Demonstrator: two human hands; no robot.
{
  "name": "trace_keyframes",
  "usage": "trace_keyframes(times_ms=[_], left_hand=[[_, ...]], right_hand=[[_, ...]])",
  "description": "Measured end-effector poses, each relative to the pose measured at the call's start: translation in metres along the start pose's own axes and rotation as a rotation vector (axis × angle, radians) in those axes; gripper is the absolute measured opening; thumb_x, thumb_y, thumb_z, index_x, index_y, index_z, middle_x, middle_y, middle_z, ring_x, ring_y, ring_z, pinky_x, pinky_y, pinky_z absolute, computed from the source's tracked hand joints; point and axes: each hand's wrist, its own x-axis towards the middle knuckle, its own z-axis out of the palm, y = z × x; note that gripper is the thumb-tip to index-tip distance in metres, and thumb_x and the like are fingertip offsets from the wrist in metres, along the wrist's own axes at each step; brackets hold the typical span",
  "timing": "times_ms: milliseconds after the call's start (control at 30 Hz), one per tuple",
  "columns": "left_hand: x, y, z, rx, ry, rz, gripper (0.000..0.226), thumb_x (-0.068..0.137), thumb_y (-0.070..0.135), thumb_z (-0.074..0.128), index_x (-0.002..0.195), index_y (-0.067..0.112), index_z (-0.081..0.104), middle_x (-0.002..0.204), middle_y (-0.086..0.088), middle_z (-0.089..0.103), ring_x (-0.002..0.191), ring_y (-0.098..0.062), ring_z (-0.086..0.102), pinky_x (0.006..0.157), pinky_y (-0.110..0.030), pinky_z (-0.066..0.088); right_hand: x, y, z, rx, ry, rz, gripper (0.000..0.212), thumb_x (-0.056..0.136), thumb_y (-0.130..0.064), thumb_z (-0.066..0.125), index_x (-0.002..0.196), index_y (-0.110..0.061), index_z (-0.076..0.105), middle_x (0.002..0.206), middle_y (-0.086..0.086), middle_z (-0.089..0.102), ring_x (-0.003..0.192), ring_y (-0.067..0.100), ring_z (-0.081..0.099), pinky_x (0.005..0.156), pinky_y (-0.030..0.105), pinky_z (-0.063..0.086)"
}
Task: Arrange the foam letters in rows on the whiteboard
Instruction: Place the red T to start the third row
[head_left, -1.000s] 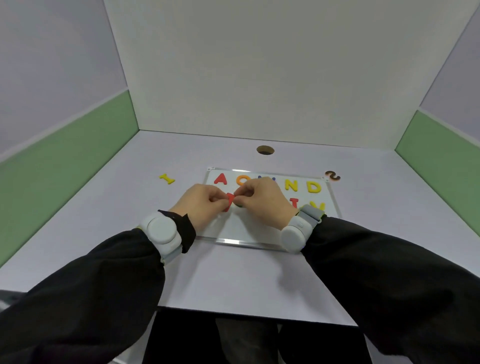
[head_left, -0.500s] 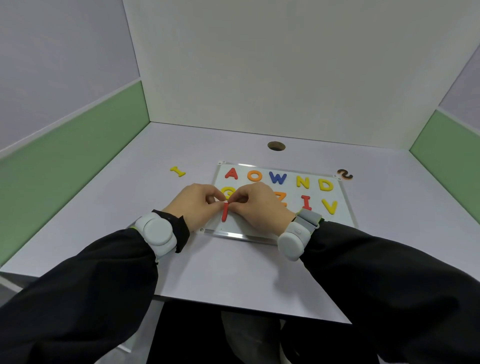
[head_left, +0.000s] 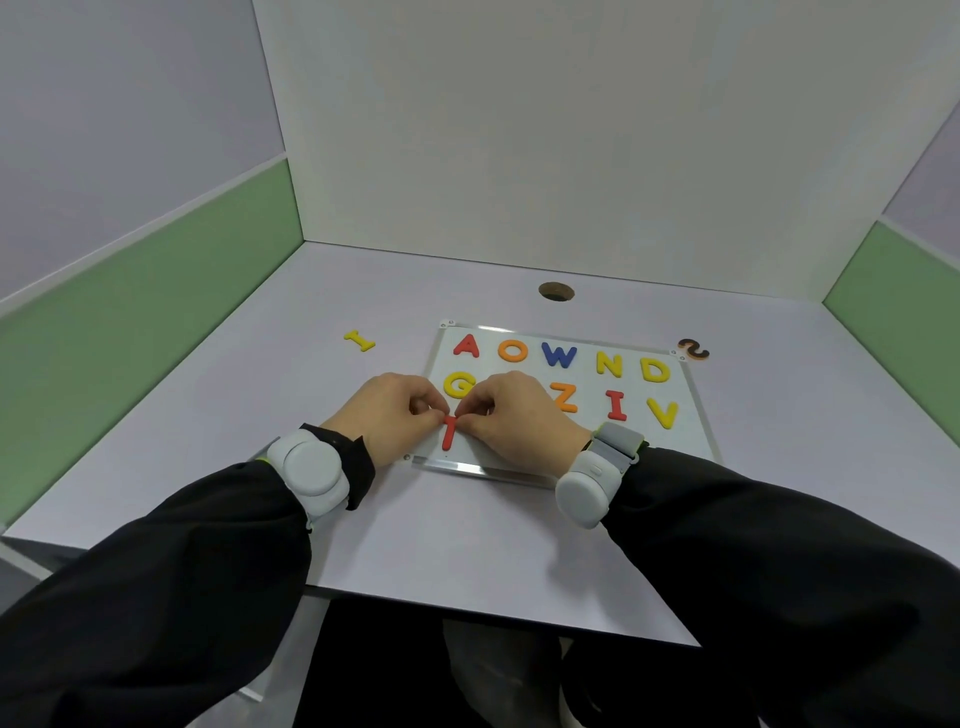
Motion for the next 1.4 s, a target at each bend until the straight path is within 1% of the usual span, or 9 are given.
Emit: trace_keyframes(times_ms=[133, 300, 633, 833, 1033, 1100, 1233, 1300, 1400], left_hand=[[-0.0002, -0.0005, 0.0001, -0.006, 0.008, -0.002, 0.011, 0.089, 0.023, 0.063, 0.085, 0.027, 0.073, 0.075, 0.004, 0.065, 0.068, -0.011, 0.057, 0.06, -0.021, 0.042], [0.0004, -0.0004, 0.0011, -0.005, 0.003, 0.0, 0.011, 0.087, 0.023, 0.063, 0.083, 0.029, 0.072, 0.074, 0.006, 0.065, 0.067, -0.011, 0.057, 0.061, -0.022, 0.043], [0.0007, 0.0006, 0.0014, -0.005, -0.003, -0.005, 0.011, 0.088, 0.023, 0.063, 0.084, 0.027, 0.072, 0.074, 0.007, 0.064, 0.067, -0.01, 0.057, 0.06, -0.021, 0.041], [0.0, 0.0008, 0.0009, -0.009, -0.005, -0.007, 0.011, 0.088, 0.023, 0.063, 0.085, 0.027, 0.072, 0.075, 0.005, 0.064, 0.067, -0.011, 0.057, 0.061, -0.021, 0.043], [0.0004, 0.0005, 0.0007, -0.012, -0.008, -0.003, 0.011, 0.088, 0.023, 0.063, 0.083, 0.028, 0.071, 0.075, 0.004, 0.065, 0.067, -0.012, 0.057, 0.061, -0.023, 0.045], [0.0004, 0.0005, 0.0007, -0.011, -0.009, -0.004, 0.011, 0.088, 0.023, 0.063, 0.083, 0.028, 0.071, 0.075, 0.003, 0.065, 0.067, -0.012, 0.057, 0.062, -0.023, 0.046], [0.0005, 0.0007, 0.0004, -0.016, -0.012, -0.004, 0.013, 0.088, 0.022, 0.062, 0.083, 0.029, 0.071, 0.073, 0.005, 0.064, 0.066, -0.012, 0.057, 0.06, -0.022, 0.043], [0.0003, 0.0012, -0.0013, -0.024, 0.005, 0.004, 0.014, 0.088, 0.02, 0.061, 0.084, 0.029, 0.071, 0.073, 0.007, 0.064, 0.068, -0.01, 0.057, 0.06, -0.021, 0.041], [0.0028, 0.004, -0.0068, -0.065, 0.049, 0.017, 0.016, 0.089, 0.018, 0.059, 0.087, 0.027, 0.072, 0.072, 0.008, 0.064, 0.067, -0.007, 0.057, 0.062, -0.02, 0.042]], right_hand=[[0.0002, -0.0001, 0.0002, 0.013, -0.005, 0.015, 0.016, 0.088, -0.025, 0.067, 0.095, -0.018, 0.079, 0.082, -0.01, 0.063, 0.075, 0.005, 0.055, 0.064, 0.01, 0.039], [-0.0007, 0.0003, 0.0006, 0.035, 0.001, 0.019, 0.014, 0.086, -0.023, 0.067, 0.092, -0.018, 0.079, 0.087, -0.004, 0.072, 0.078, 0.007, 0.059, 0.065, 0.012, 0.042], [0.0006, 0.0004, 0.0002, 0.031, -0.009, 0.031, 0.016, 0.088, -0.021, 0.066, 0.095, -0.016, 0.079, 0.091, -0.003, 0.072, 0.081, 0.008, 0.059, 0.068, 0.013, 0.044], [0.0008, 0.0012, 0.0008, 0.034, -0.004, 0.024, 0.015, 0.087, -0.021, 0.066, 0.093, -0.016, 0.079, 0.087, -0.005, 0.071, 0.08, 0.008, 0.06, 0.069, 0.016, 0.045], [0.0001, 0.0013, -0.0001, 0.042, -0.002, 0.024, 0.015, 0.088, -0.021, 0.066, 0.095, -0.015, 0.078, 0.092, -0.002, 0.073, 0.082, 0.009, 0.061, 0.069, 0.013, 0.045], [0.0003, 0.0018, 0.0002, 0.042, -0.003, 0.024, 0.015, 0.088, -0.021, 0.066, 0.095, -0.015, 0.078, 0.093, -0.002, 0.073, 0.083, 0.01, 0.061, 0.07, 0.015, 0.046], [0.0021, 0.0034, 0.0011, 0.048, -0.009, 0.03, 0.015, 0.088, -0.021, 0.065, 0.096, -0.016, 0.077, 0.093, -0.003, 0.072, 0.083, 0.008, 0.06, 0.073, 0.016, 0.046], [0.0025, 0.0048, 0.0008, 0.073, 0.009, 0.031, 0.016, 0.087, -0.018, 0.064, 0.096, -0.017, 0.077, 0.093, -0.005, 0.072, 0.084, 0.007, 0.061, 0.075, 0.016, 0.047], [0.0038, 0.0065, -0.004, 0.107, 0.071, 0.024, 0.019, 0.087, -0.016, 0.061, 0.096, -0.018, 0.077, 0.093, -0.006, 0.073, 0.086, 0.006, 0.064, 0.081, 0.019, 0.052]])
